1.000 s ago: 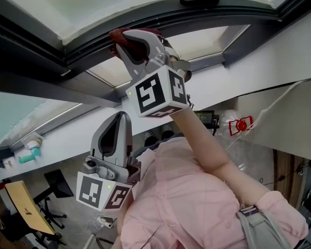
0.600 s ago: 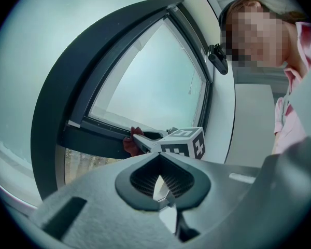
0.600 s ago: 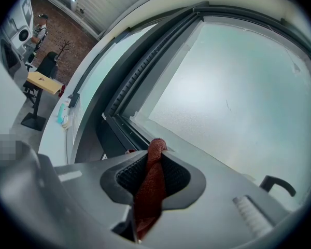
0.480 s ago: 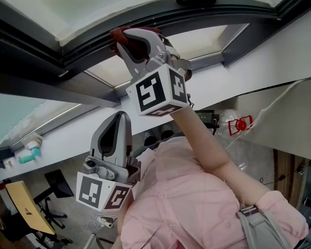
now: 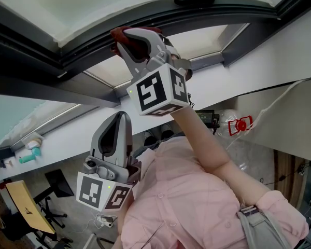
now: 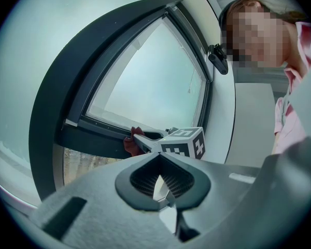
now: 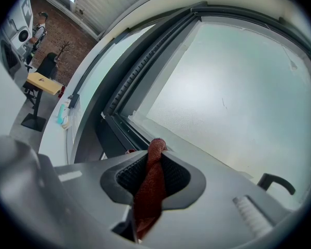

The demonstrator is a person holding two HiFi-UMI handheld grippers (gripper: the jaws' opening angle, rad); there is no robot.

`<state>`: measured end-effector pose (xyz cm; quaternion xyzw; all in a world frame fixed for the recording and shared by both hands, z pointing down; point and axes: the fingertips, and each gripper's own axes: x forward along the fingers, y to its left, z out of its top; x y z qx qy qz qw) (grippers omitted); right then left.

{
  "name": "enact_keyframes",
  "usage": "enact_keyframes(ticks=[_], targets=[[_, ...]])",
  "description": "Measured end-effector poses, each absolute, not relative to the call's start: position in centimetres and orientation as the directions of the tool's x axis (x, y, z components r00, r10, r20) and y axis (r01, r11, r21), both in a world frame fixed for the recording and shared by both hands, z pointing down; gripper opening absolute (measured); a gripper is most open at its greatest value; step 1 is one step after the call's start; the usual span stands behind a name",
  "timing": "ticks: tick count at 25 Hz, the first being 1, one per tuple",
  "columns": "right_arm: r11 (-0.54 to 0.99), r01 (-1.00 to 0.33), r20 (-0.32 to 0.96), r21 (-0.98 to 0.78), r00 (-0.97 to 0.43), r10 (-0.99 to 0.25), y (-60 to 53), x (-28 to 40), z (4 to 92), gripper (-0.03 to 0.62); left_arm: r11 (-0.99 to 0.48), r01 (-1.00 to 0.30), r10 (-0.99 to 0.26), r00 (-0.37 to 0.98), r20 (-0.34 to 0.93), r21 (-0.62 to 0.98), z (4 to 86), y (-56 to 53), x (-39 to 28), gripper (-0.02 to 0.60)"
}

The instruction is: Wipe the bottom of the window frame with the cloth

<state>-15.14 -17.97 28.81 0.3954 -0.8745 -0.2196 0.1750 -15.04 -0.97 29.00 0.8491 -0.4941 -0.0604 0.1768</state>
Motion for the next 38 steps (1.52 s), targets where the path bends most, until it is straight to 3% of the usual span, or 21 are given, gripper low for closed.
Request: enact_keyframes(ticks=[38], targets=[[0.594,-0.623,0.103,0.509,-0.642,-0.76,-19.1,-11.5,28.8,0.074,-0.397,-0.837,-0.882,0.461,0.095,0.376,30.2,-1.3,-11.8,-0.006]])
